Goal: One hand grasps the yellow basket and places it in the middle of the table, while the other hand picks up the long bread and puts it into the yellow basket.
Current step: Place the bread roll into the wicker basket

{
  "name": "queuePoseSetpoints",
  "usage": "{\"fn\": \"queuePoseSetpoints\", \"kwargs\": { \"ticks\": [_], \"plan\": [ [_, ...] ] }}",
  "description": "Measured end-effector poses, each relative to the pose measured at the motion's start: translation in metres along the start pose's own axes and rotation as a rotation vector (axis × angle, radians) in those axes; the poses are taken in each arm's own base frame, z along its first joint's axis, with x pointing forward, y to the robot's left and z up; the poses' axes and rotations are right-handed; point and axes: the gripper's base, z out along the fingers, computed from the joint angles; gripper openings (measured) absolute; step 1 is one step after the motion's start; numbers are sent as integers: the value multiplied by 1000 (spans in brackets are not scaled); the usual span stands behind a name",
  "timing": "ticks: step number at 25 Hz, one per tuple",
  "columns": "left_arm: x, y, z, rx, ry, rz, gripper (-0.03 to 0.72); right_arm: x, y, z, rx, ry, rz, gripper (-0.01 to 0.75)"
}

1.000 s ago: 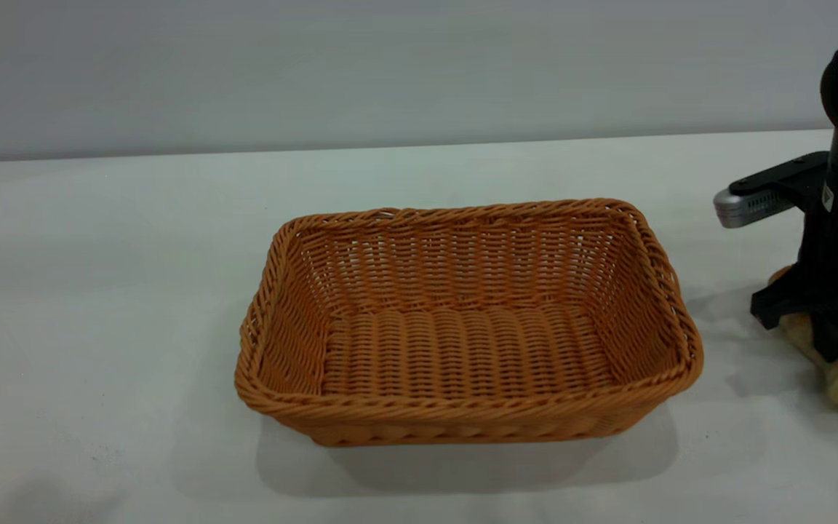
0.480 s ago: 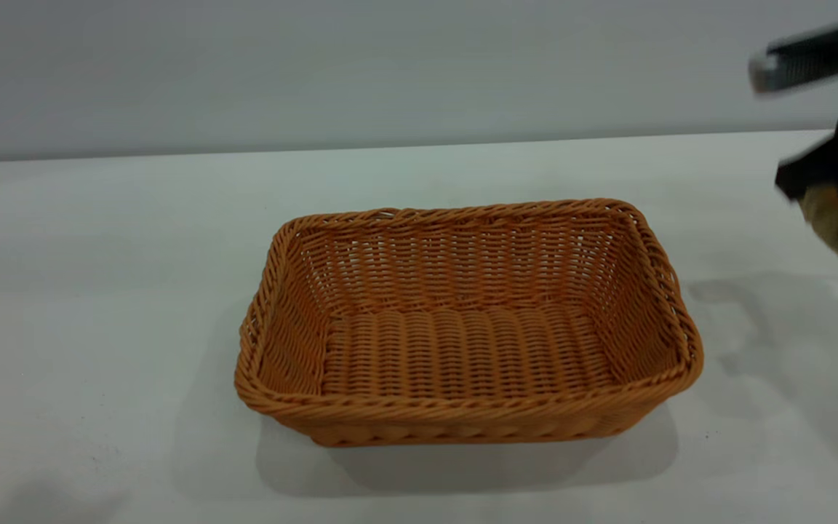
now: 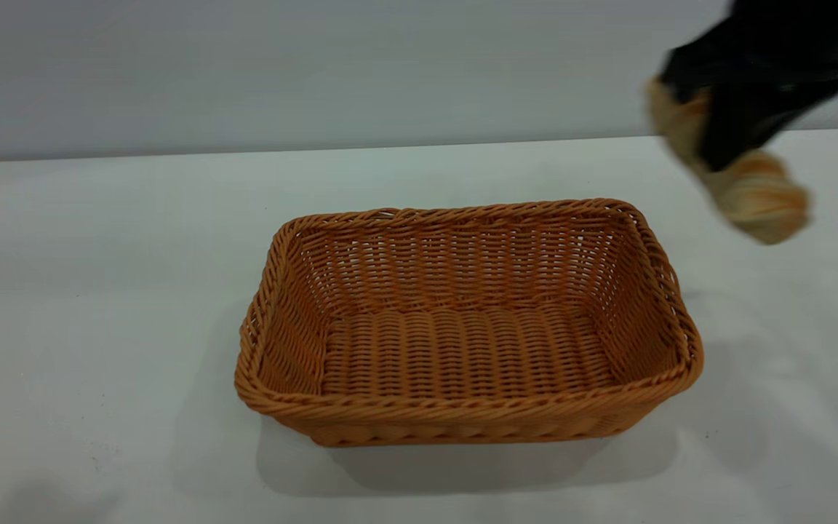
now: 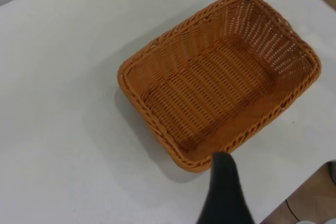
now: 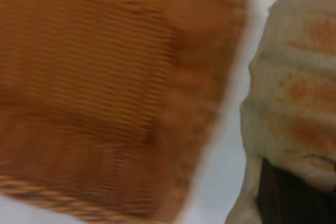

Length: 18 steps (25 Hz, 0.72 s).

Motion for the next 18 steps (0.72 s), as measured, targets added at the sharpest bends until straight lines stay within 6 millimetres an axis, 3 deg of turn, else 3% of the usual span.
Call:
{"fn": "queuePoseSetpoints", "kwargs": {
  "ticks": [6,14,18],
  "plan": [
    [0,0,0,-2,4,-28,582,-8,51,5,-81,-110,-123,61],
    [2,0,0,5,22,-35,582,-3,83,69,-108,-102,-235,68],
    [2,-1,0,5,23,-36,581,1,91,88,-112,-106,-274,170]
  ]
}}
